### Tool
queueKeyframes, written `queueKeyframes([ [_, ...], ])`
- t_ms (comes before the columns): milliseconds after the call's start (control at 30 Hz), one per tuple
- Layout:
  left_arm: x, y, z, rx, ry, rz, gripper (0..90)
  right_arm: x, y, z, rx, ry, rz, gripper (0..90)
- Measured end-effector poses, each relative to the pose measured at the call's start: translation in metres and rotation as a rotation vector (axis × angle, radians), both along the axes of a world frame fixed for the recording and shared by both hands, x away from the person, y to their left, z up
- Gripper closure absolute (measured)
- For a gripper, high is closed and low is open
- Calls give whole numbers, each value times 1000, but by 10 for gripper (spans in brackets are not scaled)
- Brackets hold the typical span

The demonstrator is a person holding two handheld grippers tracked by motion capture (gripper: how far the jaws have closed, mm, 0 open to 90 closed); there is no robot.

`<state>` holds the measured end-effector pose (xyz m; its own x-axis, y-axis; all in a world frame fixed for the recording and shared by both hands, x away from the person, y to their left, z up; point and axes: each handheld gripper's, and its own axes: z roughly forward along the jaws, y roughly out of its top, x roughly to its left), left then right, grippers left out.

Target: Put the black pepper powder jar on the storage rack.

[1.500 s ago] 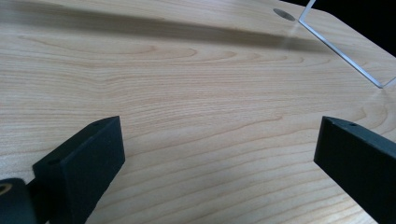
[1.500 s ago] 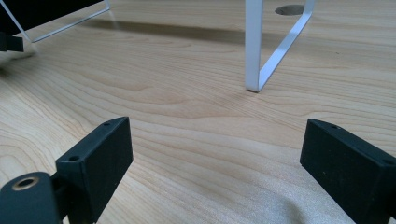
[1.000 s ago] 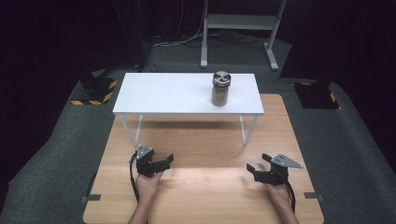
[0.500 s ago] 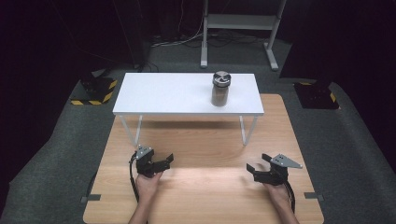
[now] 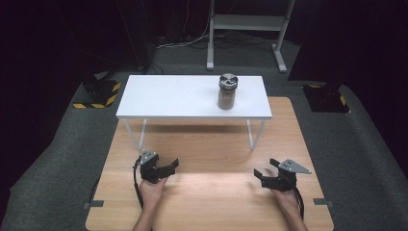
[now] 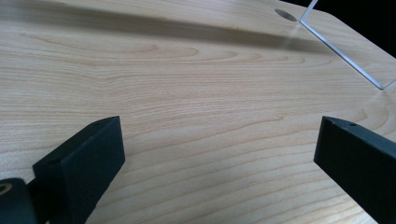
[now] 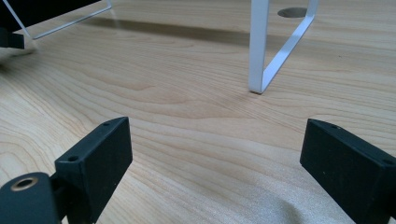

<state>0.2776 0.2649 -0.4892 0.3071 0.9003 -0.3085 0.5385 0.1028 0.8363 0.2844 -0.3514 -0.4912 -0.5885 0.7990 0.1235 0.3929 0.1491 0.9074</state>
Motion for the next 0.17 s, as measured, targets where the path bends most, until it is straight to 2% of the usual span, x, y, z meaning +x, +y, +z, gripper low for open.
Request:
queueKeyframes([
  [167,0,0,0,-2,0,-1,20,0,0,0,1,-2,-1,87],
])
